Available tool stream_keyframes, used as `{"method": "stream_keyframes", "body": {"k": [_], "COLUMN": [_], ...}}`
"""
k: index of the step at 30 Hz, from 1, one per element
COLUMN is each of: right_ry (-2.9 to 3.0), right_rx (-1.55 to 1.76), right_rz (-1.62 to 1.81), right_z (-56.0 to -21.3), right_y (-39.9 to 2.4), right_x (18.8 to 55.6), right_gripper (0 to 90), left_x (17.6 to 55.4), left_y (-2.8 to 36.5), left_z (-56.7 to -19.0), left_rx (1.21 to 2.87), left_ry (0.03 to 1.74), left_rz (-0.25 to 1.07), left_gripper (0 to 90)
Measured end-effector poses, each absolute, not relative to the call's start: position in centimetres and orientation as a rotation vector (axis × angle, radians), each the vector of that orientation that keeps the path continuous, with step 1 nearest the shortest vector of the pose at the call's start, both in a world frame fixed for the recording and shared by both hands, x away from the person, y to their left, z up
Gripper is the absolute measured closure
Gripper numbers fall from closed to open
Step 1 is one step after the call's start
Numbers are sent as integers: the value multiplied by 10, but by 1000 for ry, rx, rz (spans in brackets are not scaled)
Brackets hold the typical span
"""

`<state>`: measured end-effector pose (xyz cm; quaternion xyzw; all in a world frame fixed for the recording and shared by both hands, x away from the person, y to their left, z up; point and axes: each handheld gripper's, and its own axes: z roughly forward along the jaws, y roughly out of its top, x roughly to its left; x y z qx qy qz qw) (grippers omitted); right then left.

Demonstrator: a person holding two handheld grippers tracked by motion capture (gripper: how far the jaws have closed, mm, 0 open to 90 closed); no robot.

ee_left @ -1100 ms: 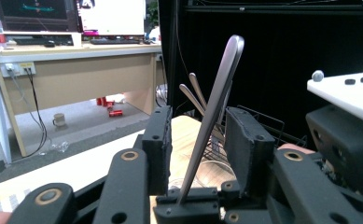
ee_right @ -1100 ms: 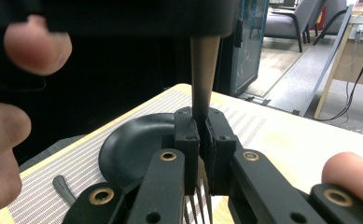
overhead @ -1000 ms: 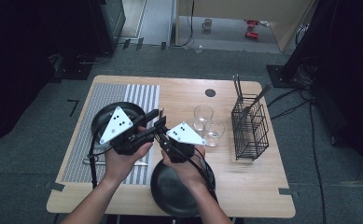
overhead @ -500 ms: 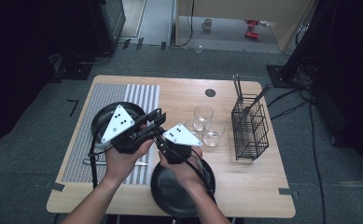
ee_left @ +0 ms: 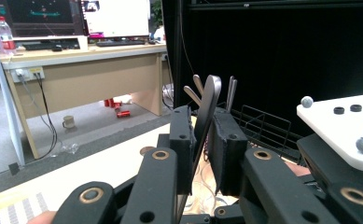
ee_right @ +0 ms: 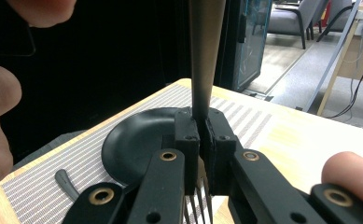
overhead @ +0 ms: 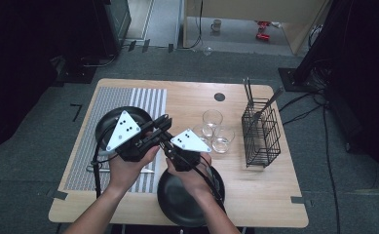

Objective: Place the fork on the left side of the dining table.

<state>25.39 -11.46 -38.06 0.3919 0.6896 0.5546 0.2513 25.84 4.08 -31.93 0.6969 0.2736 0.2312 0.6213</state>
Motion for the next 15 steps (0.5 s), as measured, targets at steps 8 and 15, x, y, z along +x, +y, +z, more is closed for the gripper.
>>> {"method": "stream_keyframes", "body": {"k": [8, 15], "right_ry": [1882, 1883], "right_rx": [1071, 1071], "right_rz": [1506, 1505], "right_z": [-382, -382], "right_y": [-114, -114], "right_x": [254, 255], "right_gripper": [858, 858], "left_x": [259, 260], "left_y": [40, 40], "left_z": [-320, -321], "left_rx": [1603, 1605], "left_ry": [635, 645], "left_rz": [549, 535], "left_gripper": [842, 781]}}
